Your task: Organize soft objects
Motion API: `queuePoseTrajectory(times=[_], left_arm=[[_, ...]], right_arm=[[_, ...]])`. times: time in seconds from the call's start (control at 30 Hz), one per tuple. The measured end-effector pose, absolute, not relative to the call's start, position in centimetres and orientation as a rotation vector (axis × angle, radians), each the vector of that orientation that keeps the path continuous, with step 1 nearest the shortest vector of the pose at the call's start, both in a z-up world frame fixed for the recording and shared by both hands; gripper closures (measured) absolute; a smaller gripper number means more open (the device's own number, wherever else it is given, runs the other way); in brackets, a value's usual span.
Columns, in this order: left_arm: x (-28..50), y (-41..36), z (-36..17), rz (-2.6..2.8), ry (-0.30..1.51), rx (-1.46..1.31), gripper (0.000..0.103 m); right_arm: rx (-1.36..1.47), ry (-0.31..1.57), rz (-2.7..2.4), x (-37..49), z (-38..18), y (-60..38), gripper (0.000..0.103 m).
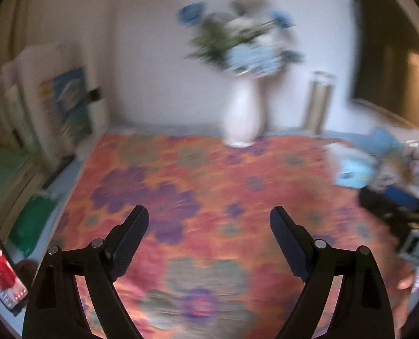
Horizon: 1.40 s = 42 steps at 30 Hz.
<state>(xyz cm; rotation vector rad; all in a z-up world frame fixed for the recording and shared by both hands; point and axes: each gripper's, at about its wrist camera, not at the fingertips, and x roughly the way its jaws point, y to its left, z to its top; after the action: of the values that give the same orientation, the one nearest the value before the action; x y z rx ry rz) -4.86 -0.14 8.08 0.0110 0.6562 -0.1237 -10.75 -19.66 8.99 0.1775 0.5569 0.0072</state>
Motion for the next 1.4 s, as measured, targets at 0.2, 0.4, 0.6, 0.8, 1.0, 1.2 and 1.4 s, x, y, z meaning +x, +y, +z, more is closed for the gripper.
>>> queuePoseTrajectory(times=[0.2, 0.4, 0.6, 0.8, 1.0, 1.2, 1.4], left_arm=[[-2.9, 2.1, 4.2, -0.090, 0.698, -0.034, 0.016], [-2.8, 2.8, 4.1, -0.080, 0.684, -0.069, 0.016], [-2.7, 2.6, 3.9, -0.073, 0.701, -0.052, 0.016], [-2.6, 2.6, 3.8, -0.066, 0.717, -0.049, 0.016], [-2.6, 2.5, 3.7, -0.059, 0.719, -0.045, 0.016], [-2.0, 3.3, 3.4, -0.031, 0.754, -0.072, 0.016], [-2.0, 3.5, 3.3, -0.029, 0.757, -0.072, 0.016]], right_arm=[[0.138, 0.575, 0.025, -7.7, 5.3, -17.4, 0.006], [0.090, 0.561, 0.012, -7.4, 4.6, -16.2, 0.003], [0.035, 0.568, 0.019, -7.8, 4.3, -15.2, 0.000], [0.025, 0.577, 0.011, -7.7, 4.0, -14.9, 0.000], [0.037, 0.582, 0.008, -7.6, 3.9, -14.9, 0.000], [0.035, 0.589, 0.005, -7.5, 3.9, -15.0, 0.000], [0.035, 0.595, 0.008, -7.4, 3.9, -15.1, 0.000]])
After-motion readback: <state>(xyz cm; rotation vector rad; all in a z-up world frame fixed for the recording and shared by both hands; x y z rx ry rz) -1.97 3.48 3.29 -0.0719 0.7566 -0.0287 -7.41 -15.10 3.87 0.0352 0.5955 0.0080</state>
